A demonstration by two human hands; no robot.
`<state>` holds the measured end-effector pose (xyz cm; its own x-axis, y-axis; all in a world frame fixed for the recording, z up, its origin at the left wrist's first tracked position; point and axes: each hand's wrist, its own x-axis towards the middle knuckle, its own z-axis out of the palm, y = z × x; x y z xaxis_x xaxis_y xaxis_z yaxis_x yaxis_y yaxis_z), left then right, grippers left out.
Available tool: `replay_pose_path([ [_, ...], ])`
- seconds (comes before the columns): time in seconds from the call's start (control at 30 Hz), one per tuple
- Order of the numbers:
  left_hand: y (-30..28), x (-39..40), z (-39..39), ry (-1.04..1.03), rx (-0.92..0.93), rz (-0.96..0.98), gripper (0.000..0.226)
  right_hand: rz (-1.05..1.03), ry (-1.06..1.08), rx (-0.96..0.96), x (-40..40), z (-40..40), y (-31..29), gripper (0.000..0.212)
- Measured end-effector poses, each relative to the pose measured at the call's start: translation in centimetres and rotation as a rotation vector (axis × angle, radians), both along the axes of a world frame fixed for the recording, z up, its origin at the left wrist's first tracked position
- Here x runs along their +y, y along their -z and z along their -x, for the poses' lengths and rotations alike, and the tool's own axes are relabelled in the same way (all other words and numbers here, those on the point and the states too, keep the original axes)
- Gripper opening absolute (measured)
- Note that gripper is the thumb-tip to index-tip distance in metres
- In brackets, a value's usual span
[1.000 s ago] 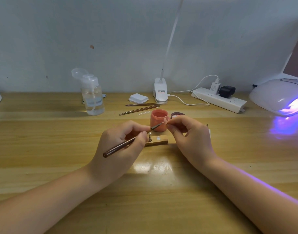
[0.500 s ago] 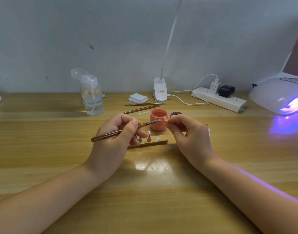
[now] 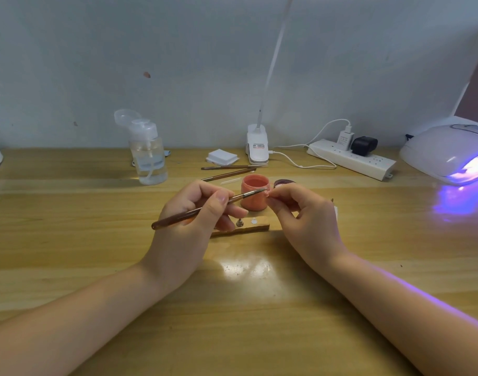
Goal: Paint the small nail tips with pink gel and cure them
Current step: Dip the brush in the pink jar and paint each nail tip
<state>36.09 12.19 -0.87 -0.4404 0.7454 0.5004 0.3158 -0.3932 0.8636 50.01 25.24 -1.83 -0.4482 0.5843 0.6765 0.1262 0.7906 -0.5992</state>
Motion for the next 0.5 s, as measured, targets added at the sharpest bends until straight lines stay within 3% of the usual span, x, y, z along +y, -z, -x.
replay_pose_path([
  [0.17,0.24,0.13,0.22,-0.086,0.064,0.021,0.02,0.004,-0.005,0.006,-0.08,-0.08,-0.07,0.013],
  [0.5,0.26,0.08,0.0,-0.069,0.078,0.009,0.02,0.01,-0.004,0.002,-0.05,0.03,-0.06,0.013],
])
